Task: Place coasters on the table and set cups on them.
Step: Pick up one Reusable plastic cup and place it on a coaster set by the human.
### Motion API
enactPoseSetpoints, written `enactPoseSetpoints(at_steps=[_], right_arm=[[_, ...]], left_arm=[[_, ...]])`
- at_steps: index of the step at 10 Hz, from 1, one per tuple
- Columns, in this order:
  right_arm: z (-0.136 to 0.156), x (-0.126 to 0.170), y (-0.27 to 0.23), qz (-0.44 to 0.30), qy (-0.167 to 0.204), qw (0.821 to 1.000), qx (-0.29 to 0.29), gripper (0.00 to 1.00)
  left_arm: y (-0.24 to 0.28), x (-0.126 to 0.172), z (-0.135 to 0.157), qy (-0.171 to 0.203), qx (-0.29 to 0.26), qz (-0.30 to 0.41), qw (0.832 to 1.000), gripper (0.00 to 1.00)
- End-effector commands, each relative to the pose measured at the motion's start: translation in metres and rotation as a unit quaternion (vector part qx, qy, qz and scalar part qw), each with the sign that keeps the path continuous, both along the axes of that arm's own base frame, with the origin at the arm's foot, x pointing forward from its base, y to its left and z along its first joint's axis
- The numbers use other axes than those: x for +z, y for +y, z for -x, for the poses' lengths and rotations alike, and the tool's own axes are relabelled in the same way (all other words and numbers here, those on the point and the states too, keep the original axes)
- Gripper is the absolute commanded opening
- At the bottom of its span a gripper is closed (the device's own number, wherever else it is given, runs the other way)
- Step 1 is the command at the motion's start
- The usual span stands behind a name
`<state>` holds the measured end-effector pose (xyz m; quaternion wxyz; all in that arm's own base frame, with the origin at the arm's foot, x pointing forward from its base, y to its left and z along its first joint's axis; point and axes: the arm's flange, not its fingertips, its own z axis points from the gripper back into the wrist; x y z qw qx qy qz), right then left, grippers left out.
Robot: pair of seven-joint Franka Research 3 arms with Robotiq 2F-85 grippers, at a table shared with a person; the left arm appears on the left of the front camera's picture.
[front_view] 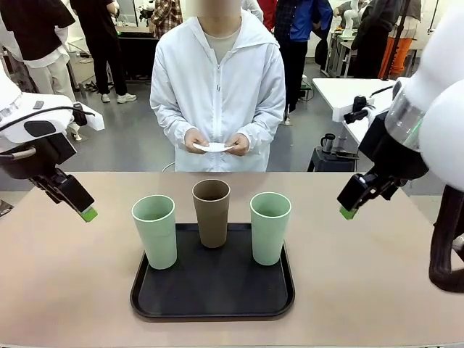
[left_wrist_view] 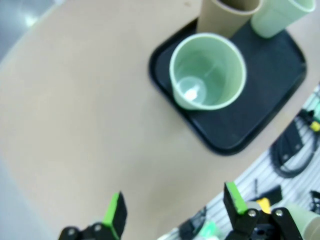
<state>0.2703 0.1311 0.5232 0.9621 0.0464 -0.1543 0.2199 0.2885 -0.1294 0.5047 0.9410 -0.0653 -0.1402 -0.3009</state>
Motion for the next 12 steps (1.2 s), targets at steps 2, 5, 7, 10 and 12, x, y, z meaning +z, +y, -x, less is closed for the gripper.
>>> enactPoseSetpoints(at_steps=[2,5,7,10,12], right_arm=[[-0.028,-0.027,-0.076,-0.31,0.075,0.947,-0.031,1.0],[-0.035,-0.046,-0.153,-0.501,0.115,0.857,-0.043,1.0],[-0.021,-0.059,-0.187,-0.523,0.126,0.841,-0.06,1.0],[-0.002,-0.076,-0.231,-0.55,0.133,0.821,-0.083,1.0],[0.003,-0.09,-0.246,-0.557,0.137,0.814,-0.092,1.0]], left_arm=[[0.042,0.005,-0.015,0.044,-0.042,0.244,0.968,1.0],[0.128,0.006,-0.032,0.1,-0.024,0.461,0.881,1.0],[0.185,-0.014,-0.032,0.127,0.037,0.492,0.861,1.0],[0.242,-0.043,-0.022,0.146,0.099,0.516,0.838,1.0],[0.259,-0.053,-0.013,0.149,0.125,0.521,0.831,1.0]])
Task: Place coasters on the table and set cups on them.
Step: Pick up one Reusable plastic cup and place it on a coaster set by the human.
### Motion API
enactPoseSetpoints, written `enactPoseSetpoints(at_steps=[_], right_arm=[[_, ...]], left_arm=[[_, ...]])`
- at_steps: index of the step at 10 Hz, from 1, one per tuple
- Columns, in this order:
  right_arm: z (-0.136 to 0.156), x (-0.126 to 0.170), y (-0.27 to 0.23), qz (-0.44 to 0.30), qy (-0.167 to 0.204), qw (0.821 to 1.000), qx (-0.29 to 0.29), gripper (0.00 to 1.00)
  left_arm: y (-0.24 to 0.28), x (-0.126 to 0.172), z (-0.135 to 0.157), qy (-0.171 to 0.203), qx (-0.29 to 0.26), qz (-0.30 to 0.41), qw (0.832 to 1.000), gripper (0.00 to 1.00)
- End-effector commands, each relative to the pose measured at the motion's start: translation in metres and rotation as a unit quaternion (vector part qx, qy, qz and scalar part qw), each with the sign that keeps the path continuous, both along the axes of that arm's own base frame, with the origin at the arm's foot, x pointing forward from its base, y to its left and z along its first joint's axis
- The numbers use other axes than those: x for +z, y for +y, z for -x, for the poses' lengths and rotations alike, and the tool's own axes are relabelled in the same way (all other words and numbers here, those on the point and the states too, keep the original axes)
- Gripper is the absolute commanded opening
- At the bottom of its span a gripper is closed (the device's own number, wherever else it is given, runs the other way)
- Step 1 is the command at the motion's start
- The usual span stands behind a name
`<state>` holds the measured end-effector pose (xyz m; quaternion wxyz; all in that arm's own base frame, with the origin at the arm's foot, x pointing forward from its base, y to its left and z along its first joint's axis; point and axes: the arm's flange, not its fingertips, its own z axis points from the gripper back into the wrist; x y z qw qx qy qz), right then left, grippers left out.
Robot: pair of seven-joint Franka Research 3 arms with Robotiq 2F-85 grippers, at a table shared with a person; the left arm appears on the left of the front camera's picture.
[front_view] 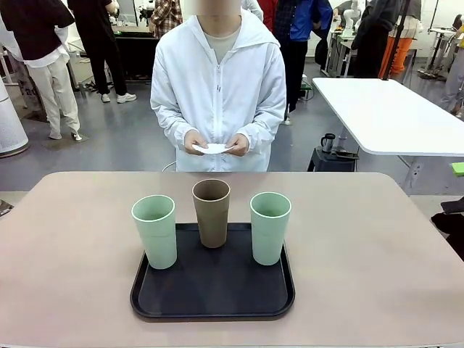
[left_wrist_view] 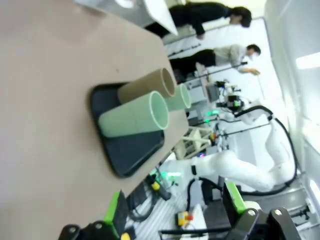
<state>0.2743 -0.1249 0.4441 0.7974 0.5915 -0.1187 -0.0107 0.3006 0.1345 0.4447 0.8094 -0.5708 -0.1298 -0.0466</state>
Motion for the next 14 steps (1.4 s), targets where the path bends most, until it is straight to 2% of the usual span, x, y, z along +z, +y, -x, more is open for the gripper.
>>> enactPoseSetpoints(at_steps=[1,5,6,7,14], right_arm=[[0.008,-0.018,0.003,-0.003,-0.001,1.0,0.0,1.0],[0.01,-0.037,-0.014,-0.011,0.018,1.0,-0.005,1.0],[0.011,-0.035,-0.012,-0.014,0.012,1.0,0.02,1.0],[0.005,-0.032,-0.02,-0.012,0.026,0.999,-0.013,1.0],[0.005,-0.032,-0.02,-0.012,0.026,0.999,-0.013,1.0]], left_arm=[[-0.001,0.005,0.001,-0.009,0.01,0.003,1.0,1.0],[-0.01,0.006,0.006,0.01,0.032,-0.018,0.999,1.0],[-0.001,0.002,0.003,0.007,0.014,-0.013,1.0,1.0],[-0.001,0.002,0.003,0.007,0.014,-0.013,1.0,1.0],[-0.001,0.002,0.003,0.007,0.014,-0.013,1.0,1.0]])
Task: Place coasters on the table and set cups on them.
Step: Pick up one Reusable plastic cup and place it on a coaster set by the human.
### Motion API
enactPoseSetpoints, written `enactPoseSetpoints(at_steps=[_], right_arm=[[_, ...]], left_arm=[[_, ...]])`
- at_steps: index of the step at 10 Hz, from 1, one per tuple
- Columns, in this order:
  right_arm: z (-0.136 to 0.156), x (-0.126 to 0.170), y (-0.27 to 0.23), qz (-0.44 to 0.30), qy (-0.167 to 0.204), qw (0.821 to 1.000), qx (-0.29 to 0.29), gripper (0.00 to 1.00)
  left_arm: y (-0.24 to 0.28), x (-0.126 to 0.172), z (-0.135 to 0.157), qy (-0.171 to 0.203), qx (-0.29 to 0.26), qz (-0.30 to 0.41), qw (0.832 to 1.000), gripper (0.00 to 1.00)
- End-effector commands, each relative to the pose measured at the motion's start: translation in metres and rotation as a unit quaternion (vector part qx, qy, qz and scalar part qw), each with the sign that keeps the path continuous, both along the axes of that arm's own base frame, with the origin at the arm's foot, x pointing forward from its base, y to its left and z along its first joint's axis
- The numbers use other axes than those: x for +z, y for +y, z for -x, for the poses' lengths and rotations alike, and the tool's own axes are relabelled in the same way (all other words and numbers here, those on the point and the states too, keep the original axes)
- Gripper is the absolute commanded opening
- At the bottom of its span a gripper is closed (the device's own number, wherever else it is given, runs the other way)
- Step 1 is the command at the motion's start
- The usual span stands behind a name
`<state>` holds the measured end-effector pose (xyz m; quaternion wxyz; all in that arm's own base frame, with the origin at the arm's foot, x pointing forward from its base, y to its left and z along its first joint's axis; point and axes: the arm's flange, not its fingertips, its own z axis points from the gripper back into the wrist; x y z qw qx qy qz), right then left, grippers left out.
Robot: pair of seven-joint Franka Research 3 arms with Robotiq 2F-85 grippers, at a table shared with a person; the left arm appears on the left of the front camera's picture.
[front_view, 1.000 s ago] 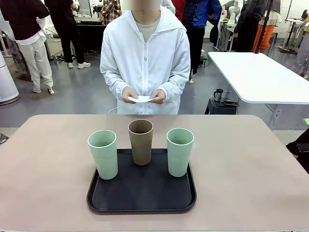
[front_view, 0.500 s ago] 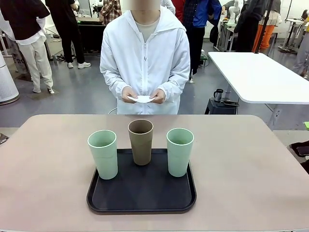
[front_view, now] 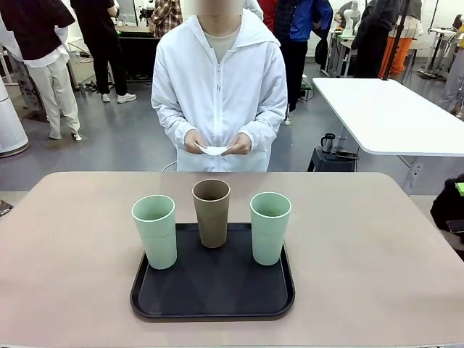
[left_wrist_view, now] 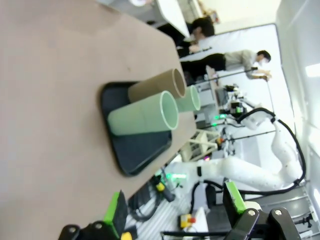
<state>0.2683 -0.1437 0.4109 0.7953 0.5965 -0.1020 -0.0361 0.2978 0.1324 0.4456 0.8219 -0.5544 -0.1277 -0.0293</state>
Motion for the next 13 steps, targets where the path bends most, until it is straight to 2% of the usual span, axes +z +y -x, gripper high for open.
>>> enactPoseSetpoints(at_steps=[1,13], right_arm=[[-0.0014,0.0008,-0.0007,-0.004,-0.002,1.0,-0.004,1.0],[-0.0014,0.0008,-0.0007,-0.004,-0.002,1.0,-0.004,1.0]], left_arm=[[0.0008,0.0009,-0.0002,-0.005,-0.001,0.005,1.0,1.0],[0.0008,0.0009,-0.0002,-0.005,-0.001,0.005,1.0,1.0]])
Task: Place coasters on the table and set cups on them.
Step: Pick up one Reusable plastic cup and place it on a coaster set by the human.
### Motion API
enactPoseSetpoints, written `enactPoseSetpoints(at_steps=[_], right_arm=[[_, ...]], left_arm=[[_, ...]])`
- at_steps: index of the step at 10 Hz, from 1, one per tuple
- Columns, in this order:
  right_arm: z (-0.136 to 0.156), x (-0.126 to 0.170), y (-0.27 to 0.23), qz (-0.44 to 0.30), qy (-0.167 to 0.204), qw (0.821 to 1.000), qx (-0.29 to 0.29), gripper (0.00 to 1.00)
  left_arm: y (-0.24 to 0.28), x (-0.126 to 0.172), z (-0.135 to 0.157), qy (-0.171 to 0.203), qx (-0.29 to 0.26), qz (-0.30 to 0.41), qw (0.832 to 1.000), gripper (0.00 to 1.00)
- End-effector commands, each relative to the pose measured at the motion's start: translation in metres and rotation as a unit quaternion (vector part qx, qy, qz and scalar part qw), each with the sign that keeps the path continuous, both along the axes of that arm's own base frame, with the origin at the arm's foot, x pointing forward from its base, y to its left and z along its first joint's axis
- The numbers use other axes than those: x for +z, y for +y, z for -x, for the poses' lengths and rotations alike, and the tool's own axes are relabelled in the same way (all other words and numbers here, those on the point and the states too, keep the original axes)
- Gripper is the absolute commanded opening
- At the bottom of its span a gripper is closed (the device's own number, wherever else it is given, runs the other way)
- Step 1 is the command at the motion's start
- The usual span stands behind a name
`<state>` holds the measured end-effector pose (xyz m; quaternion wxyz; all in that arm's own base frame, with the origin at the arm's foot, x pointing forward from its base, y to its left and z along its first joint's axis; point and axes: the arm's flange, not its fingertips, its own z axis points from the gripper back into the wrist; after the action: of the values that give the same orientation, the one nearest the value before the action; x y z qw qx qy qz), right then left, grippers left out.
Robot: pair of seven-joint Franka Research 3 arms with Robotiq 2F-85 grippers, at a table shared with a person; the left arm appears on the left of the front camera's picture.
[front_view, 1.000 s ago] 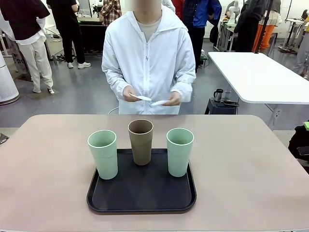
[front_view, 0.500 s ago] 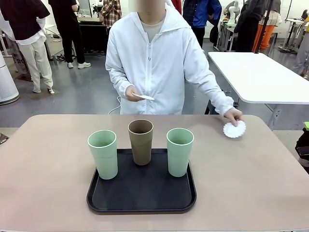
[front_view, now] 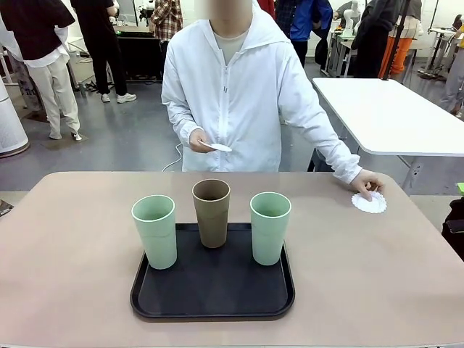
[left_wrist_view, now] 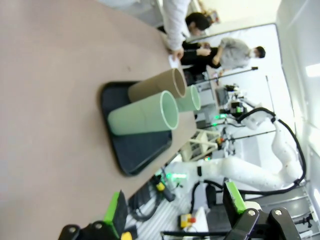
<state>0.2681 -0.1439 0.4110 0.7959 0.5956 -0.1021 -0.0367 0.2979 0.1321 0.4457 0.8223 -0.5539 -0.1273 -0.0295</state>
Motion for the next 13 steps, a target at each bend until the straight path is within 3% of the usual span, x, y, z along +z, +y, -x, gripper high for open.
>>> enactPoseSetpoints(at_steps=[1,7,8,10,12,13], right_arm=[[-0.002,0.001,0.0,-0.005,-0.002,1.0,-0.003,1.0],[0.0,0.0,0.0,0.001,0.0,1.0,0.0,1.0],[-0.002,0.009,0.0,0.039,-0.055,0.996,0.065,1.0],[-0.033,0.039,0.012,0.111,-0.194,0.973,0.057,1.0],[-0.062,0.062,0.042,0.2,-0.324,0.921,0.078,1.0],[-0.074,0.069,0.062,0.239,-0.398,0.88,0.098,1.0]], left_arm=[[0.001,0.001,0.0,-0.006,-0.001,0.006,1.0,1.0],[0.001,0.001,0.0,-0.006,-0.001,0.006,1.0,1.0],[0.001,0.001,0.0,-0.006,-0.001,0.006,1.0,1.0],[0.001,0.001,0.0,-0.006,-0.001,0.006,1.0,1.0],[0.001,0.001,0.0,-0.006,-0.001,0.006,1.0,1.0],[0.001,0.001,0.0,-0.006,-0.001,0.006,1.0,1.0]])
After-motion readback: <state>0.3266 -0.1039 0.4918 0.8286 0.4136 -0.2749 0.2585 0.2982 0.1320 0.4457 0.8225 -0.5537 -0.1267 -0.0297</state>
